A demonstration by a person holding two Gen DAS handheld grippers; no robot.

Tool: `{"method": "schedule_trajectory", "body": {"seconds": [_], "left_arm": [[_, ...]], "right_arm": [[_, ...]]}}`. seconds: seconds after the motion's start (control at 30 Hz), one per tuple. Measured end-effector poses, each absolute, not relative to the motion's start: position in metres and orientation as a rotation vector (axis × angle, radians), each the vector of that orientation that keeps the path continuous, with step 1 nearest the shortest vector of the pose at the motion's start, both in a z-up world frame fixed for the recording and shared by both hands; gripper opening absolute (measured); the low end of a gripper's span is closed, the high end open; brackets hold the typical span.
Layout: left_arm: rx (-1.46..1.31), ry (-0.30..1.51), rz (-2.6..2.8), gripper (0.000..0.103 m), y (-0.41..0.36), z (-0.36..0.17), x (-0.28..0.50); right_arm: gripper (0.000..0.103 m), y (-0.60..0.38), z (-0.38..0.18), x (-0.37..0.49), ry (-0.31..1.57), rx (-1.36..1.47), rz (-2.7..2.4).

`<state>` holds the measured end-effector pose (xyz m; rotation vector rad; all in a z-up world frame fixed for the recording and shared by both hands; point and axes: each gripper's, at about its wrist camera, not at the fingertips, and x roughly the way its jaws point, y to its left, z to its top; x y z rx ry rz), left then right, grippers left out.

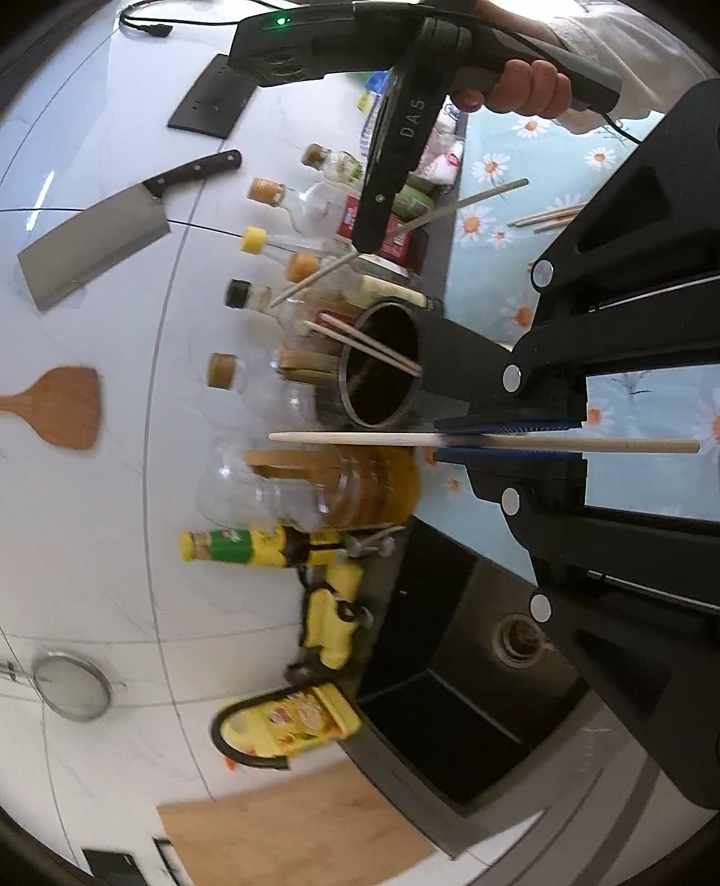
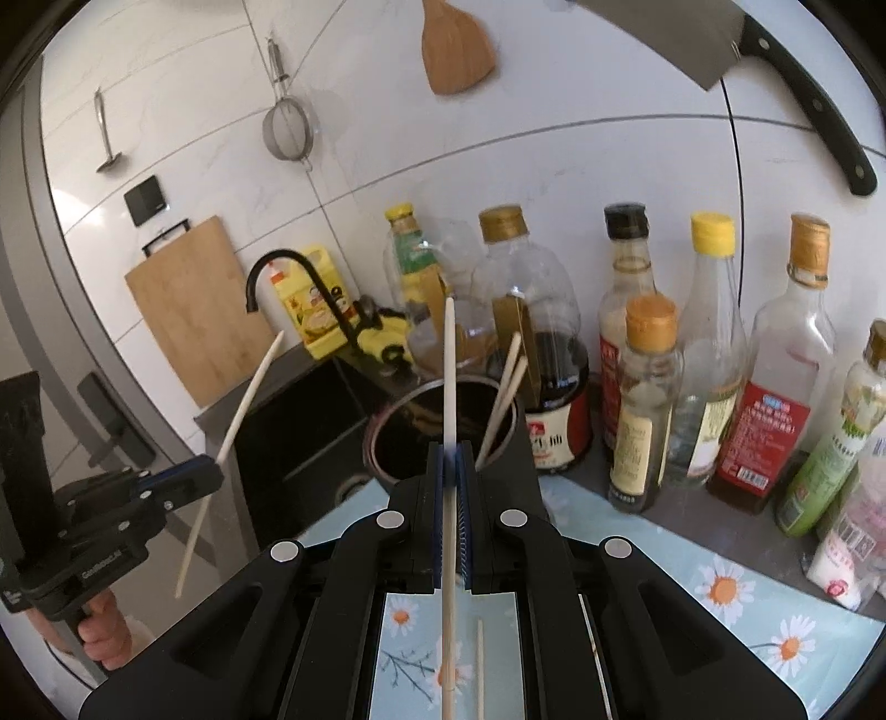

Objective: Organize utensils
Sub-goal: 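Lift both chopsticks and carry them over the black holder's rim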

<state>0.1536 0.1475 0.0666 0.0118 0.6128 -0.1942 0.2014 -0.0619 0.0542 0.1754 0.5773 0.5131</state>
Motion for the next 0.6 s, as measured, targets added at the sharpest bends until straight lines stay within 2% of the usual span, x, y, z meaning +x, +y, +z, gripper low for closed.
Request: {"method": "schedule_trajectory", "body": {"seconds": [0.6], "left_arm": [[-0.15, 0.43, -0.611, 0.005, 0.154, 0.079, 0.238]], "right_arm": [[0.005, -0.049, 0.078, 0.225, 0.319, 0.262, 0.474]]}}
